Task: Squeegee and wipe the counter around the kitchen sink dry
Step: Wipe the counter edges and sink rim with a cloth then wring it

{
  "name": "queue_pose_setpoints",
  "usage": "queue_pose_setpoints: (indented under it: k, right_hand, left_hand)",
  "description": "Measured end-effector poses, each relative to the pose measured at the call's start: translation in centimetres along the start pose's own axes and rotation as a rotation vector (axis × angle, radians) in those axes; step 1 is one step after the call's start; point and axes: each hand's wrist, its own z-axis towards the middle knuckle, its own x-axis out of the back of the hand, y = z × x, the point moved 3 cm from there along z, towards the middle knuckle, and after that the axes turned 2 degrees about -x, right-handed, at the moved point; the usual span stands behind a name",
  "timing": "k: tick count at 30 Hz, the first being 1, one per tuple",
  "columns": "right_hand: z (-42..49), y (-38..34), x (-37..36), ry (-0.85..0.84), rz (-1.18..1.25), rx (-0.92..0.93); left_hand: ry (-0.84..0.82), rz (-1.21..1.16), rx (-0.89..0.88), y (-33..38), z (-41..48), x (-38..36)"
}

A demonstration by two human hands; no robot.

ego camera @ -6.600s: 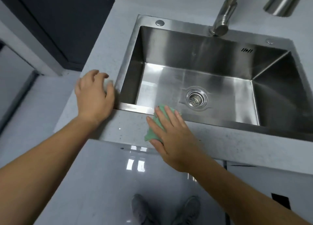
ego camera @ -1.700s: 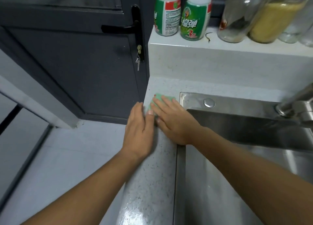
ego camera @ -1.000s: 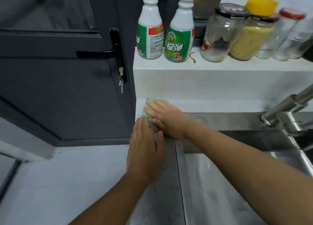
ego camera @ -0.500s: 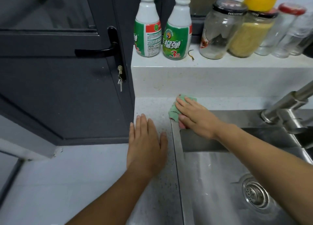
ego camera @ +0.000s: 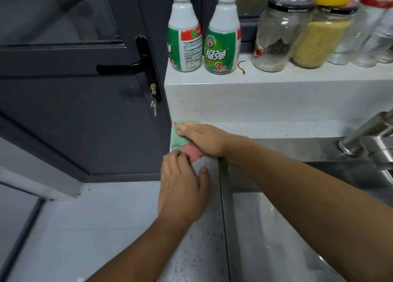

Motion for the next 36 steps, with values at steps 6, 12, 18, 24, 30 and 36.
queue_pose_setpoints:
  k: [6, 12, 18, 24, 30, 36]
  right_hand:
    - [-4.6, 5.4, 2.2, 0.092, -0.244, -0.044]
    - [-16.6, 16.5, 5.8, 0.546, -0.301, -0.656]
    - [-15.8, 16.3, 4.1, 0.596, -0.332, -0.716]
    - [-16.1, 19.5, 5.5, 0.577, -0.289, -0.741]
    - [-16.9, 18.5, 5.2, 0.783, -0.295, -0.621]
    - [-20.2, 14.2, 2.3, 0.787, -0.087, -0.514]
  left_hand:
    - [-0.14, 0.133, -0.071, -0.1, 0.3, -0.5]
    - [-0.184, 0.223, -0.068, 0.1, 0.1, -0.7]
    - [-0.166, 0.113, -0.192, 4.3, 4.5, -3.0]
    - [-0.231, 0.185, -0.229, 4.5, 5.4, -5.4]
    - [-0.243, 0.205, -0.245, 4.5, 5.4, -5.4]
    - [-0.21, 0.177, -0.236, 4.5, 5.4, -5.5]
